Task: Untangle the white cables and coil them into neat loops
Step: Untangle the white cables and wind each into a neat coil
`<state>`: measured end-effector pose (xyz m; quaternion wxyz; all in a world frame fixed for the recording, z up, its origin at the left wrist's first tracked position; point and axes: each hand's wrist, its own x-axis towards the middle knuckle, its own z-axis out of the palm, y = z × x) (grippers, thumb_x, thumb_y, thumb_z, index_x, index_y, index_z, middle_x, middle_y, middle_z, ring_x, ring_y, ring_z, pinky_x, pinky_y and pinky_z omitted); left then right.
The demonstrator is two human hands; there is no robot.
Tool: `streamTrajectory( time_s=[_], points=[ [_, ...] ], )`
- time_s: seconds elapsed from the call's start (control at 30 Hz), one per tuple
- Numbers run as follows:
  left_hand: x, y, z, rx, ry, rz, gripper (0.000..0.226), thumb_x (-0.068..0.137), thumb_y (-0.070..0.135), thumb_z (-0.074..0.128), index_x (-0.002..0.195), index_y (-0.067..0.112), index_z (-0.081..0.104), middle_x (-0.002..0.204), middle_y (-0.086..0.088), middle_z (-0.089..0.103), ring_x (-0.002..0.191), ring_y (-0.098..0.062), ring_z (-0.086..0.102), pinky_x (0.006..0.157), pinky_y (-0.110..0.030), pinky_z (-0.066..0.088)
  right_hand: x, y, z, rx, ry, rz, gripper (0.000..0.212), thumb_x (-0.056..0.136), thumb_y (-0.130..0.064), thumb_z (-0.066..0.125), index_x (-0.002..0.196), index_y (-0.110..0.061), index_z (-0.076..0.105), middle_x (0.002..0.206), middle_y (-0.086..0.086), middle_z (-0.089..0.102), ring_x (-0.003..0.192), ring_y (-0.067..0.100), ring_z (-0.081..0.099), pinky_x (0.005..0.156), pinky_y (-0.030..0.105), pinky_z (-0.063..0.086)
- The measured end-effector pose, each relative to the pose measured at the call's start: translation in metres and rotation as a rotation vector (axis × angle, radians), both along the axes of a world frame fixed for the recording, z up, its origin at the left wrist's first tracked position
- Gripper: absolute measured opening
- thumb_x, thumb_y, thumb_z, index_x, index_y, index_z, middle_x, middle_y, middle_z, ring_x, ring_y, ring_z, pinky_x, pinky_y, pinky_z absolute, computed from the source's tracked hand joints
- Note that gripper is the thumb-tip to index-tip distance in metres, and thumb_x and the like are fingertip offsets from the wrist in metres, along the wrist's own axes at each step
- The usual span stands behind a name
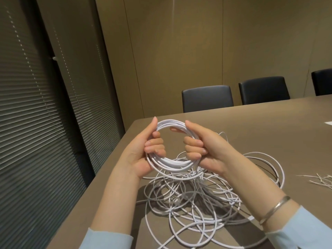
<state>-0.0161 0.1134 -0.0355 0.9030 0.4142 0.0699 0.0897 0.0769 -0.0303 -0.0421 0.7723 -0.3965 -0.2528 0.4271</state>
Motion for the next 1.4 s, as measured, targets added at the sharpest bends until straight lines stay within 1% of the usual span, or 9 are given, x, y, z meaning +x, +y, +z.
streamTrajectory(
  time_s=[0.17, 0.33, 0.47, 0.57, 0.73, 1.03, 1.13, 1.27, 1.4],
  points=[
    [-0.003, -0.003, 0.001, 0.060, 0.036, -0.026, 0.042, 0.079, 0.048, 0.066, 0.060, 0.011, 0.058, 0.036, 0.008, 0.026, 0.027, -0.004, 0.023, 0.033, -0.015, 0.021, -0.001, -0.002, 0.002, -0.074, -0.096, 0.011, 0.037, 0.099, -0.033, 0.044, 0.108, -0.005, 0.067, 0.041, -0.006, 0.022, 0.031, 0.006, 0.018, 0.029, 0.018, 0.025],
    [0.000, -0.003, -0.003, 0.046, 0.090, -0.041, 0.059, 0.083, 0.052, 0.063, 0.045, 0.017, 0.037, 0.034, 0.006, 0.021, 0.027, -0.007, 0.019, 0.035, -0.018, 0.016, 0.001, -0.006, 0.002, -0.176, -0.209, -0.010, 0.040, 0.099, -0.038, 0.047, 0.098, -0.004, 0.068, 0.046, -0.004, 0.024, 0.035, 0.007, 0.021, 0.034, 0.019, 0.029],
    [-0.001, 0.003, -0.002, 0.029, 0.061, 0.103, 0.060, 0.086, 0.048, 0.062, 0.044, 0.021, 0.029, 0.034, 0.008, 0.018, 0.026, -0.006, 0.016, 0.036, -0.017, 0.008, 0.008, -0.006, -0.003, -0.205, -0.417, -0.025, 0.053, 0.095, -0.050, 0.048, 0.117, -0.005, 0.063, 0.070, 0.007, 0.056, 0.063, 0.018, 0.056, 0.068, 0.028, 0.054],
    [-0.006, 0.020, 0.001, -0.011, -0.009, 0.231, 0.060, 0.089, 0.049, 0.060, 0.046, 0.022, 0.027, 0.035, 0.008, 0.017, 0.026, -0.006, 0.015, 0.036, -0.017, 0.005, 0.016, -0.014, -0.003, -0.363, -0.843, -0.014, 0.049, 0.086, -0.055, 0.058, 0.114, -0.016, 0.068, 0.103, 0.003, 0.071, 0.097, 0.019, 0.067, 0.098, 0.035, 0.049],
    [-0.025, 0.052, 0.001, -0.113, -0.078, 0.327, 0.059, 0.091, 0.050, 0.057, 0.047, 0.022, 0.028, 0.034, 0.008, 0.018, 0.024, -0.010, 0.017, 0.030, -0.017, 0.012, 0.030, -0.026, -0.012, -0.650, -1.233, -0.114, 0.018, 0.078, -0.025, 0.080, 0.084, -0.011, 0.071, 0.084, 0.006, 0.073, 0.076, 0.017, 0.065, 0.077, 0.033, 0.052],
    [-0.038, 0.071, -0.003, -0.106, -0.041, 0.465, 0.059, 0.090, 0.051, 0.059, 0.047, 0.022, 0.030, 0.037, 0.008, 0.018, 0.029, -0.010, 0.015, 0.034, -0.017, 0.011, 0.058, -0.031, -0.018, -0.762, -1.412, -0.986, 0.022, 0.093, -0.036, 0.059, 0.082, -0.021, 0.048, 0.081, -0.001, 0.060, 0.075, 0.024, 0.056, 0.064, 0.035, 0.044],
    [-0.041, 0.072, -0.002, -0.105, -0.045, 0.482, 0.059, 0.090, 0.051, 0.060, 0.049, 0.022, 0.029, 0.037, 0.008, 0.019, 0.029, -0.010, 0.015, 0.032, -0.017, 0.012, 0.071, -0.041, -0.016, -0.789, -1.282, -1.148, 0.019, 0.097, -0.034, 0.053, 0.089, -0.018, 0.048, 0.084, 0.004, 0.058, 0.075, 0.027, 0.054, 0.064, 0.035, 0.041],
    [-0.043, 0.074, -0.001, -0.086, -0.026, 0.541, 0.060, 0.089, 0.052, 0.061, 0.048, 0.022, 0.029, 0.038, 0.009, 0.019, 0.029, -0.009, 0.014, 0.032, -0.018, 0.012, 0.085, -0.063, -0.006, -0.759, -1.045, -1.117, 0.035, 0.098, -0.037, 0.049, 0.083, -0.009, 0.063, 0.079, 0.007, 0.069, 0.083, 0.031, 0.062, 0.076, 0.038, 0.048],
    [-0.034, 0.067, -0.003, 0.033, 0.050, 0.574, 0.058, 0.087, 0.054, 0.062, 0.053, 0.023, 0.026, 0.040, 0.008, 0.018, 0.031, -0.007, 0.014, 0.031, -0.019, 0.013, 0.070, -0.056, 0.004, -0.757, -0.888, -0.807, 0.033, 0.098, -0.025, 0.047, 0.075, -0.004, 0.059, 0.067, 0.009, 0.054, 0.068, 0.028, 0.055, 0.066, 0.033, 0.047]
  ],
)
